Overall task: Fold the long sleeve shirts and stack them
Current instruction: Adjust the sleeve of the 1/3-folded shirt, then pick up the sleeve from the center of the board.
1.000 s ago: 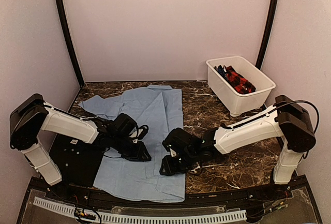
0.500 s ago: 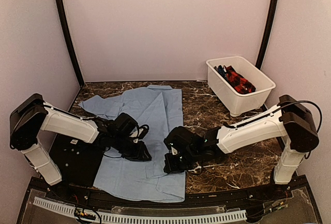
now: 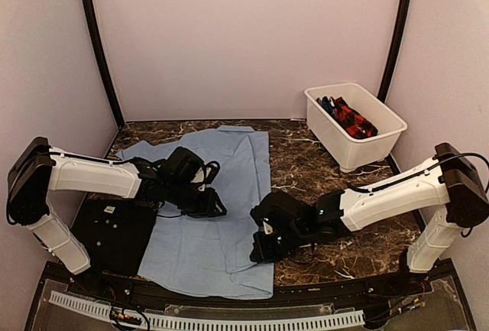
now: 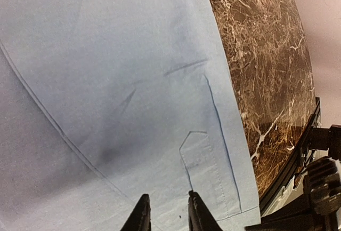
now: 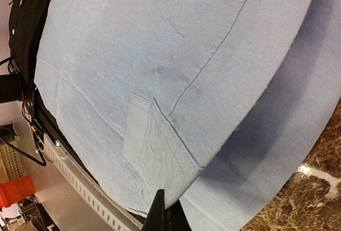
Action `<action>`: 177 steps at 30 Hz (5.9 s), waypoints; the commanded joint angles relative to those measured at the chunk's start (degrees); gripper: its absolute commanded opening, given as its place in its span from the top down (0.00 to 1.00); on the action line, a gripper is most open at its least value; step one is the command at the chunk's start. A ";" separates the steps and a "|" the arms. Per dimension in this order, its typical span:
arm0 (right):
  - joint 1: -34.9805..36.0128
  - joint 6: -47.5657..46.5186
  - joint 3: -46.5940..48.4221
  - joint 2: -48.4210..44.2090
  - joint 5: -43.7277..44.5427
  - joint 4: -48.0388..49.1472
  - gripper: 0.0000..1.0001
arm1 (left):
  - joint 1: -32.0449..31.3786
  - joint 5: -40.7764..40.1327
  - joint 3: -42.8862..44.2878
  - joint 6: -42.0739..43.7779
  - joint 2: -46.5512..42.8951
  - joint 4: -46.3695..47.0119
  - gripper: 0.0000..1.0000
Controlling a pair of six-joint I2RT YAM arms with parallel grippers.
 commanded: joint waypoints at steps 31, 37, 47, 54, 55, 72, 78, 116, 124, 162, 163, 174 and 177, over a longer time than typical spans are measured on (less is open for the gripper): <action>-4.08 -4.93 2.30 -5.94 11.79 -3.78 0.69 | 11.12 -4.43 20.26 4.56 16.55 -1.27 0.78; -8.29 -9.88 6.06 0.21 9.67 2.23 0.71 | 12.19 -7.20 27.11 6.13 23.46 -3.04 0.79; -13.14 -13.75 7.14 10.54 3.19 11.84 0.73 | 12.33 -9.26 34.36 5.59 31.77 -4.67 0.80; -14.77 -15.05 4.60 14.34 1.74 13.06 0.75 | 11.76 -8.82 37.22 1.07 35.96 -4.75 0.80; -15.14 -15.34 3.72 14.37 1.69 13.02 0.75 | 11.59 -8.78 37.32 0.44 36.18 -4.48 0.80; -24.19 -22.91 -13.52 0.34 6.48 11.21 0.74 | 3.96 -12.36 47.67 -12.60 41.74 -4.52 0.80; -25.58 -25.54 -14.07 -3.33 4.17 10.70 0.73 | 4.00 -13.41 50.82 -10.84 41.73 -5.80 0.78; -24.86 -19.30 -9.48 -29.61 9.49 -2.71 0.65 | 18.75 -22.22 31.32 8.33 22.04 -15.66 0.46; -24.85 -16.96 -11.03 -28.84 6.96 0.20 0.65 | 19.16 -18.19 31.48 10.60 24.94 -15.23 0.42; -24.79 -15.95 -12.42 -24.00 3.51 4.78 0.65 | 19.16 -23.89 35.71 14.71 25.40 -21.87 1.00; -24.79 -15.90 -12.54 -23.92 3.51 4.97 0.65 | 19.16 -23.95 35.77 14.80 25.10 -22.01 1.00; -24.79 -15.79 -10.23 -20.59 2.26 8.67 0.65 | 19.12 -16.58 32.20 15.43 16.94 -17.95 1.00; -24.79 -15.29 -8.33 -17.84 0.75 10.83 0.64 | 18.85 -11.56 28.57 14.87 13.47 -15.07 1.00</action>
